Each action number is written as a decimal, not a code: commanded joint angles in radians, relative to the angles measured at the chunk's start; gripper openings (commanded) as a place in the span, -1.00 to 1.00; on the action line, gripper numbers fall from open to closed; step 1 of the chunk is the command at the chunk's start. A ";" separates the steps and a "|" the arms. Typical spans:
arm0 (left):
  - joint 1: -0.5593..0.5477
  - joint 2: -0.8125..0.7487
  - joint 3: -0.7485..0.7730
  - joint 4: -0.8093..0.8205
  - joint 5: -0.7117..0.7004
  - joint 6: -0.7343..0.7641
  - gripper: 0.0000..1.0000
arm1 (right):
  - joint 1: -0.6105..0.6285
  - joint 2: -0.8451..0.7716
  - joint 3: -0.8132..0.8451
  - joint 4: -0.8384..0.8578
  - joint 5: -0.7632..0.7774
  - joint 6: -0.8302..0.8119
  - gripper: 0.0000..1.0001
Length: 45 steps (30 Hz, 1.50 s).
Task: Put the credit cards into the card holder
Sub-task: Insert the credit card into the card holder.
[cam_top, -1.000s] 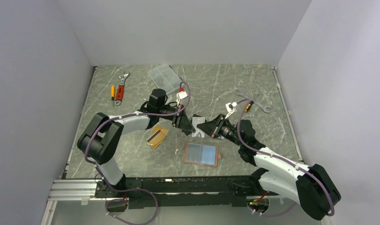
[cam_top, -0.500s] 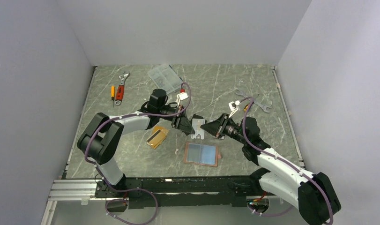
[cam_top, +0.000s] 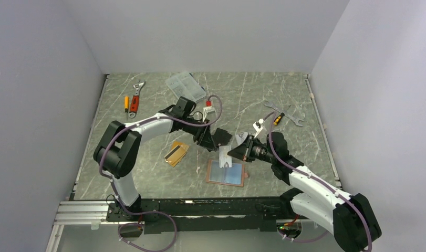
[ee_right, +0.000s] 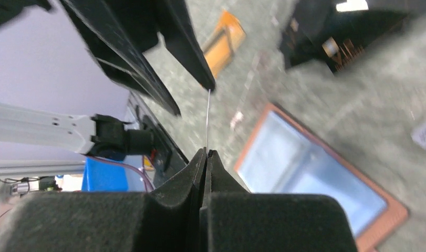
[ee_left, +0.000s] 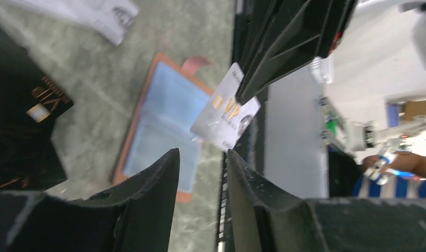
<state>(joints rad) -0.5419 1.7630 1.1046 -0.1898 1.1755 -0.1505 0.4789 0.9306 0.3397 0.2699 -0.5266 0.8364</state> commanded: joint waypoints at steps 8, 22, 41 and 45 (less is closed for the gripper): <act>-0.051 0.023 -0.053 -0.297 -0.352 0.500 -0.19 | -0.002 -0.012 -0.174 -0.218 -0.012 0.034 -1.00; -0.129 0.087 -0.062 -0.273 -0.422 0.386 -0.32 | -0.085 0.154 -0.111 -0.143 -0.125 -0.035 -1.00; -0.139 0.088 -0.023 -0.297 -0.528 0.376 -0.56 | -0.134 0.210 -0.090 -0.054 -0.202 -0.061 -1.00; -0.144 0.098 -0.010 -0.308 -0.547 0.376 -0.63 | -0.134 0.240 -0.102 0.002 -0.214 -0.047 -1.00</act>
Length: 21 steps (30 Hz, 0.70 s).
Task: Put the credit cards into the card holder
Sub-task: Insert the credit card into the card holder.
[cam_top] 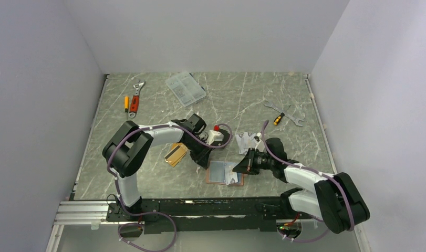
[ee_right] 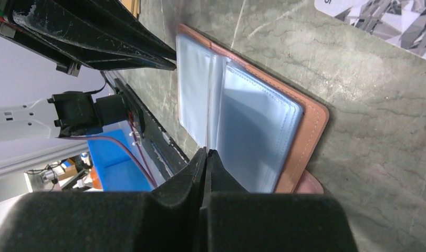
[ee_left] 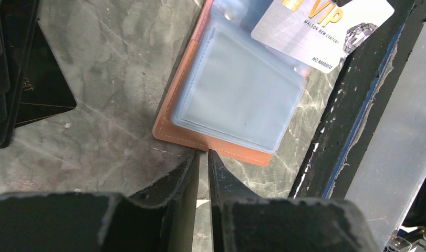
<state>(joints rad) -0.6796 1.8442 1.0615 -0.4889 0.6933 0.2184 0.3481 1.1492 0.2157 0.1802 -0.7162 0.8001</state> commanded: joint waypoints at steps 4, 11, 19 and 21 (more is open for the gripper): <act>-0.006 0.019 0.034 -0.011 -0.064 0.008 -0.65 | -0.004 0.049 0.017 0.119 -0.029 -0.012 -1.00; -0.011 0.019 0.039 -0.014 -0.074 0.014 -0.68 | -0.003 0.089 0.010 0.155 -0.039 -0.008 -1.00; -0.017 0.010 0.042 -0.018 -0.081 0.026 -0.71 | -0.002 0.136 0.015 0.183 -0.048 -0.015 -1.00; -0.019 0.008 0.042 -0.019 -0.079 0.026 -0.72 | -0.003 0.145 0.020 0.186 -0.047 -0.018 -1.00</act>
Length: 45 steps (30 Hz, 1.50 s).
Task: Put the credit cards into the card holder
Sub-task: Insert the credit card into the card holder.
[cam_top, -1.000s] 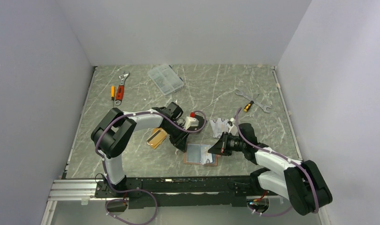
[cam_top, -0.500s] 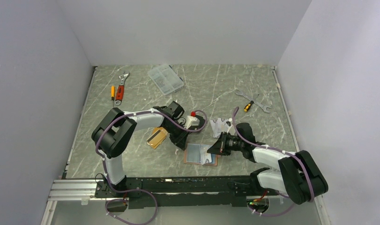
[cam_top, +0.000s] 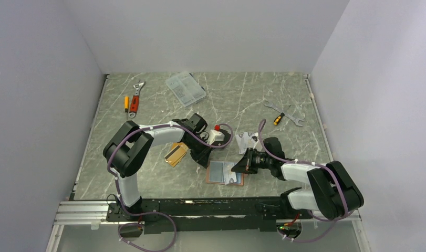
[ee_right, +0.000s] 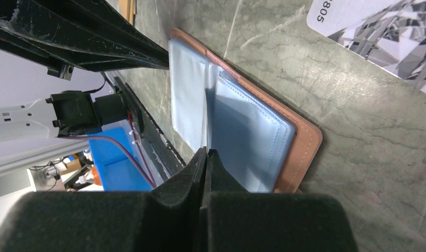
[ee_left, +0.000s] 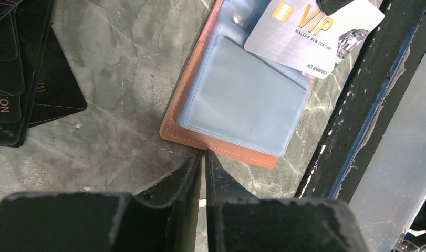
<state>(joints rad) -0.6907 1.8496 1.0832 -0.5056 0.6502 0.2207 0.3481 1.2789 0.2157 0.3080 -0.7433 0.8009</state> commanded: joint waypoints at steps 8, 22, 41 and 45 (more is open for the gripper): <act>-0.016 0.003 0.020 -0.005 -0.036 0.034 -0.75 | -0.002 0.073 0.049 0.090 -0.025 -0.023 -1.00; -0.027 0.002 0.023 -0.011 -0.028 0.044 -0.80 | -0.002 0.087 0.047 0.134 0.029 -0.022 -1.00; -0.037 -0.001 0.022 -0.022 -0.004 0.048 -0.84 | 0.069 0.070 -0.051 0.220 0.133 0.005 -1.00; -0.040 0.000 0.021 -0.024 -0.001 0.049 -0.85 | 0.075 0.058 -0.077 0.224 0.142 0.014 -1.00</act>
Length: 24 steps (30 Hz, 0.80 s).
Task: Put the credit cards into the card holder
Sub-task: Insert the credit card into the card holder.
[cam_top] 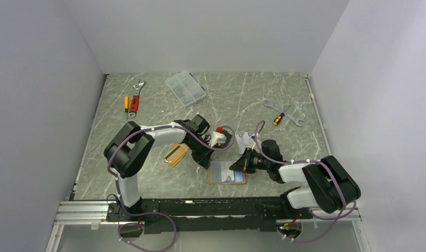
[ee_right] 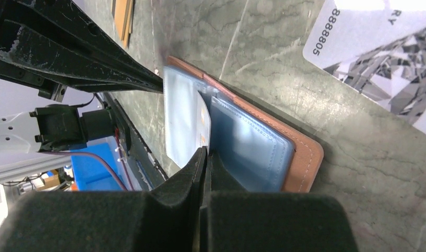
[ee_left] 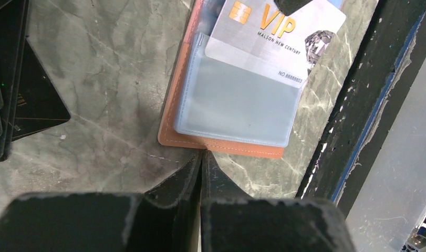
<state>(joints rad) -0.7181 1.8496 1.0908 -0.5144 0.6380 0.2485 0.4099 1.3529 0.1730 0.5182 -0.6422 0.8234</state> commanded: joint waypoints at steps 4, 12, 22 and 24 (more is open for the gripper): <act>-0.015 0.000 0.015 -0.020 0.020 0.020 -0.86 | 0.030 -0.012 -0.037 0.008 0.064 -0.004 -1.00; -0.019 0.003 0.015 -0.027 0.034 0.023 -0.88 | 0.073 0.079 0.010 0.060 0.086 0.006 -1.00; -0.018 0.000 0.017 -0.033 0.040 0.028 -0.91 | 0.156 0.032 0.071 -0.116 0.219 -0.011 -0.78; -0.019 -0.004 0.018 -0.036 0.041 0.028 -0.91 | 0.193 -0.001 0.113 -0.222 0.297 -0.038 -0.50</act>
<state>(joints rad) -0.7242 1.8496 1.0908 -0.5339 0.6476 0.2504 0.5480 1.4002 0.2256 0.5045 -0.5133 0.8516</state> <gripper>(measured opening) 0.052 0.148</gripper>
